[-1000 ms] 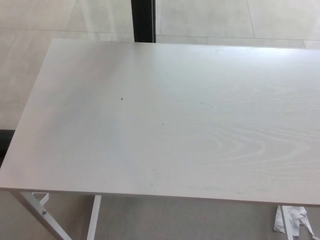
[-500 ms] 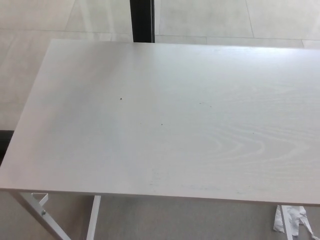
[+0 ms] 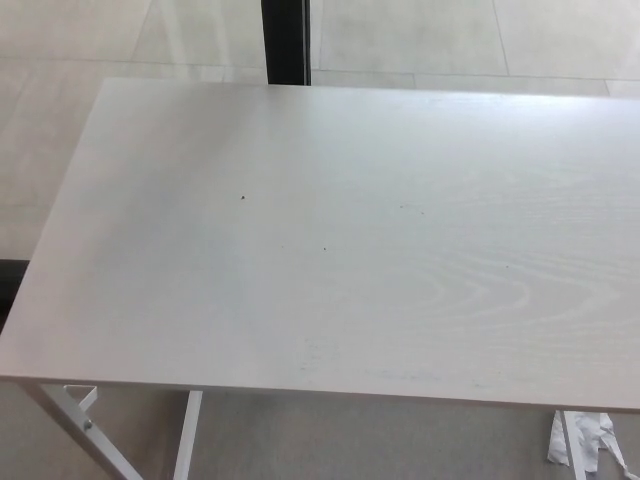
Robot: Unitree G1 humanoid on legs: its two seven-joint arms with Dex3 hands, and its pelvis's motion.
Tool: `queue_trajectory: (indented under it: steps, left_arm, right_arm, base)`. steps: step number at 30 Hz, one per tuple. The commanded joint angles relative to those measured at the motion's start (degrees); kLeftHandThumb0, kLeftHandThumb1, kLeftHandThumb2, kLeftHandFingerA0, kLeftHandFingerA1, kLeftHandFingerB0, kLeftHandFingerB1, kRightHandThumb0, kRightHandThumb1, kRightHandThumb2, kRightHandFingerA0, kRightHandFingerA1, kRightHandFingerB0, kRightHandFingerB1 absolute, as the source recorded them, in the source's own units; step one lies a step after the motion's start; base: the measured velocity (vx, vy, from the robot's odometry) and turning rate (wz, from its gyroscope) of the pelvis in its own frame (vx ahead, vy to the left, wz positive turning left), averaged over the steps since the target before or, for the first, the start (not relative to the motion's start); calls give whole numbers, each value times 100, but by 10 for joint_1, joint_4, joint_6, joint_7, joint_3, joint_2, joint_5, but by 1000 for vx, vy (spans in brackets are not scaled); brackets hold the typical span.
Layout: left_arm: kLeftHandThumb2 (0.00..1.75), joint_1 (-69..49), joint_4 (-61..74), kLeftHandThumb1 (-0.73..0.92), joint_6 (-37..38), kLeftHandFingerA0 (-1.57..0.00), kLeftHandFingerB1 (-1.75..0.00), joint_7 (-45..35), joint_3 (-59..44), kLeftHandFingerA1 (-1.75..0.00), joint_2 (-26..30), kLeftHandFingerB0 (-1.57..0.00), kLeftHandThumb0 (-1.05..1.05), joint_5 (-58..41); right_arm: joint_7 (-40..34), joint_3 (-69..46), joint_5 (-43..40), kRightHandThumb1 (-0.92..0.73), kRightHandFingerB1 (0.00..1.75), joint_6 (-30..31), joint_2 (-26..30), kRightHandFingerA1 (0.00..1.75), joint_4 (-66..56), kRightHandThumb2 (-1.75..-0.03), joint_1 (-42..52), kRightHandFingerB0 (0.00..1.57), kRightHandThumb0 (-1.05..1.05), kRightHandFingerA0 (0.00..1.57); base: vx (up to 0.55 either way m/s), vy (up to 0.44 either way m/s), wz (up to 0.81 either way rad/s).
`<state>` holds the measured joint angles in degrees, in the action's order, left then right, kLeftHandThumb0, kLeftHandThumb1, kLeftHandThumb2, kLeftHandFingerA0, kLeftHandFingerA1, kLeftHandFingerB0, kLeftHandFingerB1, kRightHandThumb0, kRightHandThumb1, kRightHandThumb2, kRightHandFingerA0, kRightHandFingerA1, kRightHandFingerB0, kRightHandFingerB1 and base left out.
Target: The robot uses both its hands to grab the left and right ends of a football kept in the middle of the desk infront of it, lifts it up and places it in the palm of a person
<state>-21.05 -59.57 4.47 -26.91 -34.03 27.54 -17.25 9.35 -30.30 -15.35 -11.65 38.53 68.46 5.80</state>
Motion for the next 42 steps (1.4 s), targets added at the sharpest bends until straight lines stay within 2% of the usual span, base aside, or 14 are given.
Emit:
queue_trajectory:
  steps: [1,2,3,7,8,9,10,20,21,23,35,36,37,42]
  left_arm:
    - [58,-1,-3,59,26,-52,-37,20,-1,-50,6,-34,-72,-1]
    - [89,-3,1,49,25,-53,-48,20,-5,-61,5,-37,-78,-6]
    - [59,-6,6,58,24,-57,-39,19,-7,-52,3,-48,-72,-9]
    - [59,-1,1,57,26,-55,-37,20,-4,-49,8,-52,-76,-4]
    - [58,0,4,55,17,-51,-38,16,-9,-49,7,-54,-77,-11]
    - [58,-5,6,57,25,-48,-37,17,-2,-49,9,-53,-78,-2]
    - [58,-5,5,58,32,-48,-37,17,1,-49,9,-53,-79,2]
    - [59,-5,13,58,10,-46,-38,4,5,-50,13,-48,-79,-6]
    - [58,-4,13,59,9,-45,-37,4,5,-51,13,-47,-78,-6]
    - [58,-2,12,57,4,-46,-40,6,-1,-53,11,-52,-79,-12]
    - [59,-11,19,58,10,-53,-37,9,-1,-49,8,-47,-80,-12]
    - [59,-12,22,58,7,-52,-38,6,-3,-50,7,-48,-79,-15]
    - [59,-13,18,60,15,-53,-37,10,4,-49,9,-48,-81,-5]
    - [59,-1,0,58,7,-52,-36,13,-2,-50,12,-49,-77,-14]
  right_arm:
    - [-39,-18,-9,-62,33,-3,6,48,0,-59,-13,23,-68,55]
    - [-35,-28,-19,-51,44,-8,3,59,-1,-86,-13,20,-72,54]
    - [-38,-32,-20,-52,45,-11,1,62,-4,-87,-13,21,-73,59]
    - [-52,-34,-12,-54,44,-15,0,62,-5,-86,-14,21,-75,56]
    - [-51,-35,-13,-63,32,-15,-1,55,-6,-59,-13,26,-65,60]
    - [-50,-35,-12,-54,43,-15,0,62,-4,-86,-8,18,-72,54]
    - [-52,-34,-10,-64,32,-16,0,55,-5,-59,-8,24,-65,59]
    - [-43,-21,-2,-64,33,-1,7,48,-1,-60,-4,21,-72,47]
    - [-42,-22,-3,-55,44,-3,6,56,-1,-88,-3,16,-81,42]
    - [-40,-24,-5,-64,33,-5,6,47,0,-59,-4,21,-72,49]
    - [-33,-23,-5,-64,33,-9,7,44,2,-60,-4,22,-70,47]
    - [-33,-23,-5,-54,44,-10,7,54,2,-87,-3,18,-80,44]
    - [-33,-25,-8,-63,33,-9,5,44,-1,-60,-3,23,-69,46]
    - [-31,-24,-8,-64,32,-7,5,43,0,-60,-4,21,-69,46]
  base:
    - [0,0,0]
    - [0,0,0]
    - [0,0,0]
    - [0,0,0]
    - [0,0,0]
    - [0,0,0]
    - [0,0,0]
    - [0,0,0]
    - [0,0,0]
    - [0,0,0]
    - [0,0,0]
    - [0,0,0]
    - [0,0,0]
    - [0,0,0]
